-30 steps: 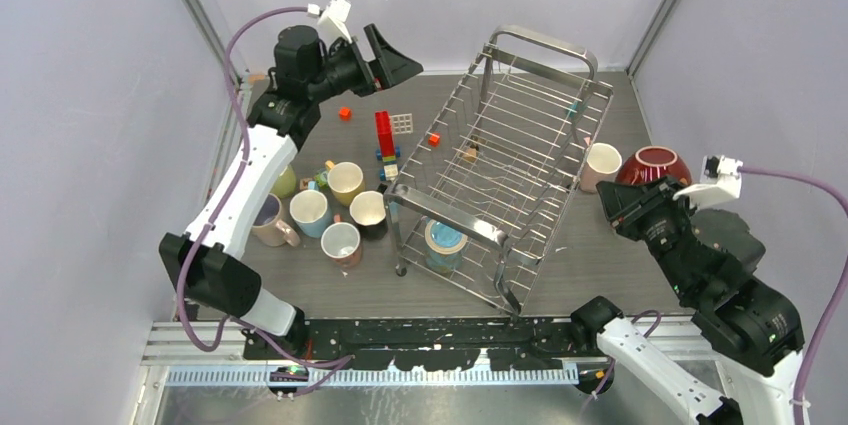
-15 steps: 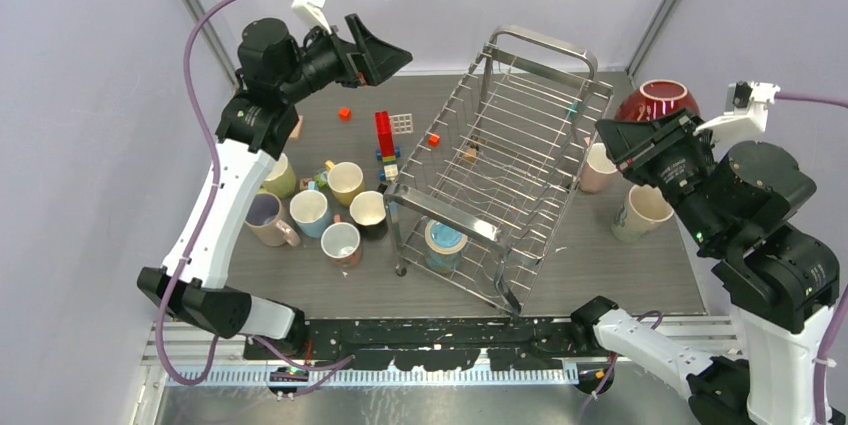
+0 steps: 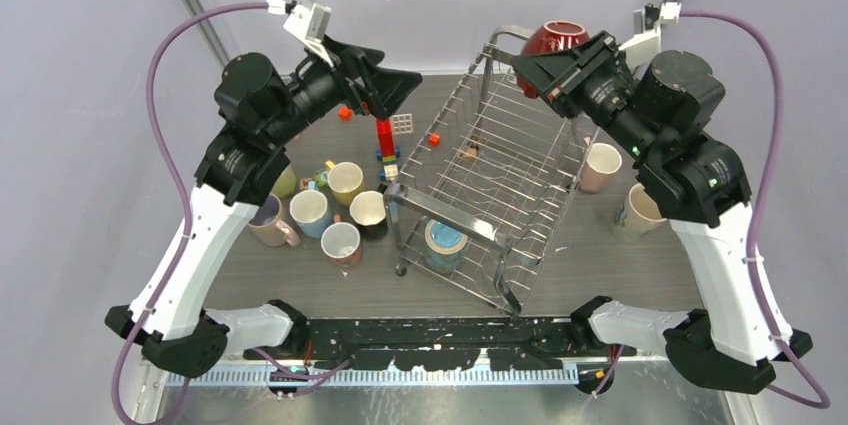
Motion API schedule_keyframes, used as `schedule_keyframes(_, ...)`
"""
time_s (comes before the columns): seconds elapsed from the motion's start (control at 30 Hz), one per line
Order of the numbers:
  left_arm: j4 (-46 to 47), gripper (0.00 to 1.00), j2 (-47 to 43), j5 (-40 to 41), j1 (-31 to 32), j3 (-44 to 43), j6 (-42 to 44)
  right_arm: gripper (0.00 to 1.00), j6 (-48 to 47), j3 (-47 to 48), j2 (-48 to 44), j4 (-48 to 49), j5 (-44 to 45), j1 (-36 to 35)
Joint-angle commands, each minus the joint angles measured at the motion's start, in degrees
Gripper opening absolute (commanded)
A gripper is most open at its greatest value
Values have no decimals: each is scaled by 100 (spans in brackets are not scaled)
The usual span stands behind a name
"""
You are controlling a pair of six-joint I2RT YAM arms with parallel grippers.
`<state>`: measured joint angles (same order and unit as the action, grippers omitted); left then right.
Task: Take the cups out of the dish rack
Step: Unload the cup from the dish rack.
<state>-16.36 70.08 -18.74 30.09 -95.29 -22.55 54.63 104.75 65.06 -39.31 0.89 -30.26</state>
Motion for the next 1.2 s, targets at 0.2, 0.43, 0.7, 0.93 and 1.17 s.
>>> schedule_keyframes(0.2,1267,100,-91,1091,1272,576,1212,1,1555,-278,-85,3041,-556,-5)
schedule_keyframes(0.43,2824,100,77,1345,1593,1095,1775,1,2463,-469,68,3769,-723,-13)
schedule_keyframes(0.7,4129,92,400,1269,1615,1335,2103,1,2902,-706,84,4336,-831,-129)
schedule_keyframes(0.93,4718,87,684,1301,1614,1183,2070,1,3506,-845,217,4878,-890,-247)
schedule_keyframes(1.17,5107,80,797,1270,1614,1101,2225,1,3772,-1029,81,5025,-843,-348)
